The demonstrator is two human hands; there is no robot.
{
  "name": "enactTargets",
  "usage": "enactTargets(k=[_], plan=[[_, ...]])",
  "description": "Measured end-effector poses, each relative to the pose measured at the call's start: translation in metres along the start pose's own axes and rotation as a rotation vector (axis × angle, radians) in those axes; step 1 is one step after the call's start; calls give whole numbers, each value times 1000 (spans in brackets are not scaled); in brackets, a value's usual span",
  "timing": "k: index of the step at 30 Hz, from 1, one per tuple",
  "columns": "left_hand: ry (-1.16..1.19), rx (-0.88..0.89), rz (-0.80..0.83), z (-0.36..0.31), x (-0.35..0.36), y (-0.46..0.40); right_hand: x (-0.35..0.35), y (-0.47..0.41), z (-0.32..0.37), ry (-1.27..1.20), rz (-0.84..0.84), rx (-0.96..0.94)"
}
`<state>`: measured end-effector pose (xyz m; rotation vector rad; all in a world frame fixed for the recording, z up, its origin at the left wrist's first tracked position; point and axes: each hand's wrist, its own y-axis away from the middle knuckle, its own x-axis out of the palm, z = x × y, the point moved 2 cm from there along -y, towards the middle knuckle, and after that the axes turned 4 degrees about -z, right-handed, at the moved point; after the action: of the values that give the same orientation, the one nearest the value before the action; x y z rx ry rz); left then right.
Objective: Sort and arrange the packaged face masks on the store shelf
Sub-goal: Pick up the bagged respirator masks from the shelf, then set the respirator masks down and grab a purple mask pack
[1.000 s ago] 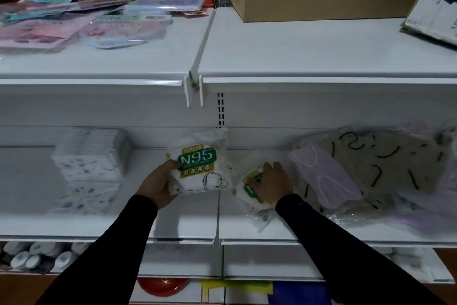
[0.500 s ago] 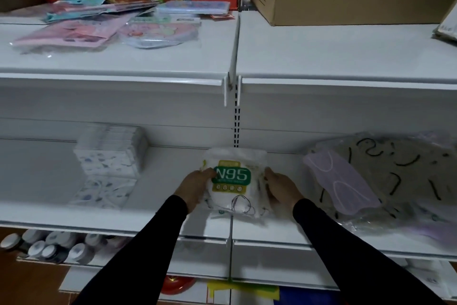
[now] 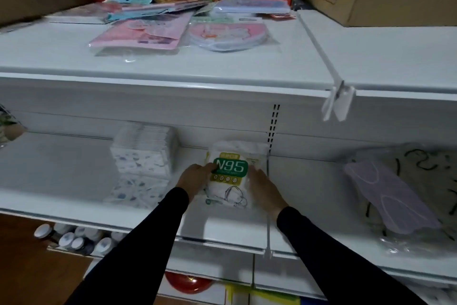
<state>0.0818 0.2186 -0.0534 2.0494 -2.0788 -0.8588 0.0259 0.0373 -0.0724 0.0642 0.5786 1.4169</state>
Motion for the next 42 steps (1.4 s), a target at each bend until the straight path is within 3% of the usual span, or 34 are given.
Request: enactTargets(k=[3, 6, 13, 17, 21, 24, 30, 33, 36, 42], plan=[[-29, -40, 33, 0, -12, -10, 22, -15, 4, 144, -51, -19], [10, 17, -24, -12, -23, -18, 37, -28, 18, -103, -77, 87], [102, 82, -74, -10, -39, -49, 57, -42, 41, -288, -58, -10], [6, 134, -116, 13, -34, -80, 63, -47, 42, -188, -33, -24], [-132, 150, -132, -20, -37, -26, 44, -35, 50, -41, -82, -28], [-334, 130, -200, -24, -39, -16, 28, -29, 40, -80, -115, -28], [-584, 270, -278, -40, -42, 3, -7, -8, 22, -182, -164, -83], [-594, 413, -247, -53, -26, 25, -32, 9, 14, -158, -187, -118], [-387, 513, -135, -68, 10, 52, -67, 29, 3, -19, -287, -216], [-133, 516, 101, -79, 111, 82, -153, 58, -34, 205, -571, -255]])
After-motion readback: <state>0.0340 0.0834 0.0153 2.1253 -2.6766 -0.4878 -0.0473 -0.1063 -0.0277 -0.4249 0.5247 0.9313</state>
